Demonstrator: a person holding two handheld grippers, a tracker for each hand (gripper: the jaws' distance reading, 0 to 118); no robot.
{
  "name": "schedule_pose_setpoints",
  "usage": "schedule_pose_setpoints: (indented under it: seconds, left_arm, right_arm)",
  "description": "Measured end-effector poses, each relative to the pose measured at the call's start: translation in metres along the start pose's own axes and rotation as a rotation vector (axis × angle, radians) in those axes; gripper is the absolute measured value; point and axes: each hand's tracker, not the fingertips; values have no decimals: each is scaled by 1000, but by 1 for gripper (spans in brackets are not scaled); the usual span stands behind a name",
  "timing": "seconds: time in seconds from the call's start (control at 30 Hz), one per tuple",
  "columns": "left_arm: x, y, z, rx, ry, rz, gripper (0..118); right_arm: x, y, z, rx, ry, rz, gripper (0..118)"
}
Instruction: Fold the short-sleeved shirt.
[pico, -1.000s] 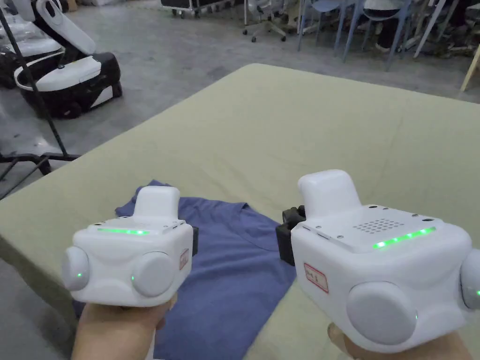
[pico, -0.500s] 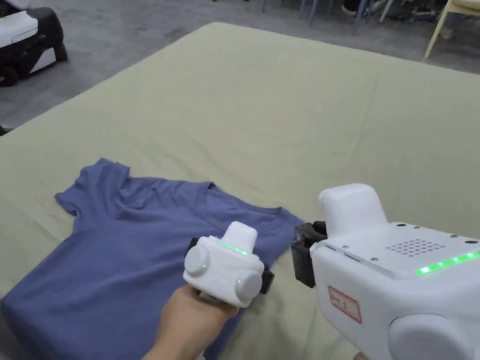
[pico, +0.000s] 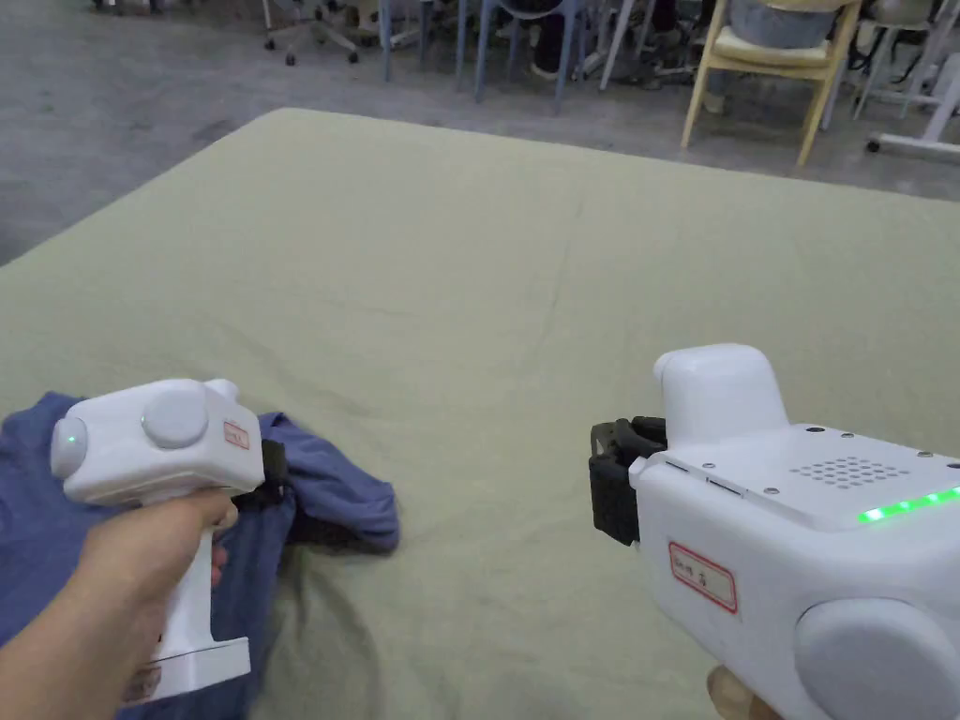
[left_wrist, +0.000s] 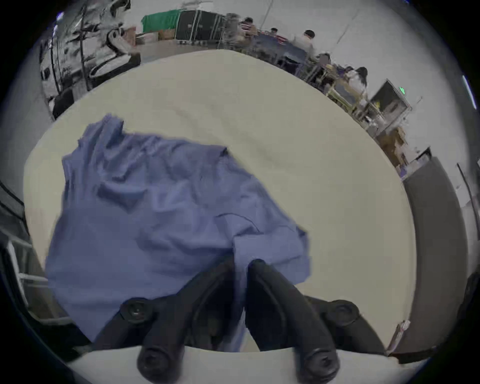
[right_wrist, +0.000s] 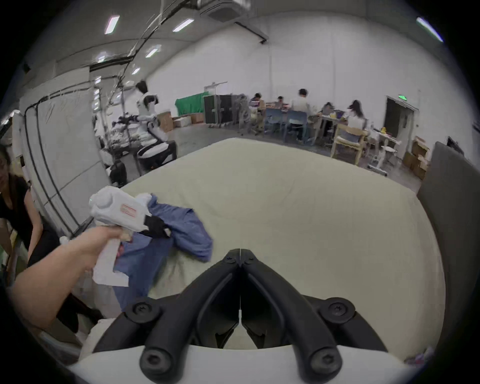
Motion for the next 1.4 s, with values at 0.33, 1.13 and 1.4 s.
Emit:
schedule_pose_setpoints:
  seconds: [0.33, 1.13, 1.4]
  left_arm:
    - [284, -16, 56, 75, -204, -340, 3]
    - [556, -237, 96, -91, -799, -616, 118]
    - [315, -111, 198, 420, -450, -461, 118]
  right_arm:
    - [146, -16, 148, 27, -320, -149, 2]
    - [221, -39, 287, 149, -514, -210, 2]
    - [214, -54, 213, 178, -349, -231, 2]
